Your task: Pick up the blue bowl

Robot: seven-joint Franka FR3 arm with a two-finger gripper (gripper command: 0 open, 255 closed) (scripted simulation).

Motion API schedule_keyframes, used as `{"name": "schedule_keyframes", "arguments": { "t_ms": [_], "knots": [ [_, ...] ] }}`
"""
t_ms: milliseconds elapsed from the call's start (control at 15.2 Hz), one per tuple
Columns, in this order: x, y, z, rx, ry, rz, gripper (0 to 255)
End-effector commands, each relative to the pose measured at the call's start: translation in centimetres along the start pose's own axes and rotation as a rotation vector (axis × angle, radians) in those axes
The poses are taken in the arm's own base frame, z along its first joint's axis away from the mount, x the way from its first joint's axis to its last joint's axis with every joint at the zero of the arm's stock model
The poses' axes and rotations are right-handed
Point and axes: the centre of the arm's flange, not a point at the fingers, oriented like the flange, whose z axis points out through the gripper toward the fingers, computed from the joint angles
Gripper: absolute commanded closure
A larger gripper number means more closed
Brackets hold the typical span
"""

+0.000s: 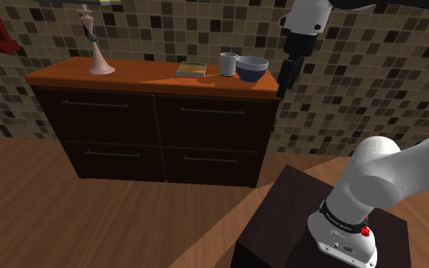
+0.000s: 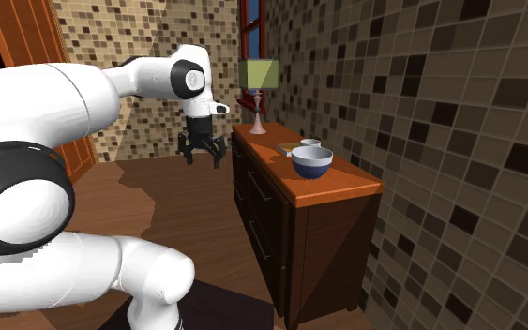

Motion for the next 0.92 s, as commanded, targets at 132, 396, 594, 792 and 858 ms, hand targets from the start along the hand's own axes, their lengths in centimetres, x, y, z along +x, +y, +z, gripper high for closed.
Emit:
{"name": "schedule_keyframes", "arguments": {
  "t_ms": [132,396,594,792,858],
  "knots": [
    [1.8,1.8,0.1,-0.008,0.000,-0.001,0],
    [5.5,5.4,0.2,-0.025,-0.001,-0.002,0],
    [8.2,8.1,0.2,-0.037,-0.002,-0.002,0],
    [10.9,10.7,0.3,-0.050,-0.002,-0.003,0],
    [11.8,11.6,0.3,-0.054,-0.003,-0.003,0]
  ]
}}
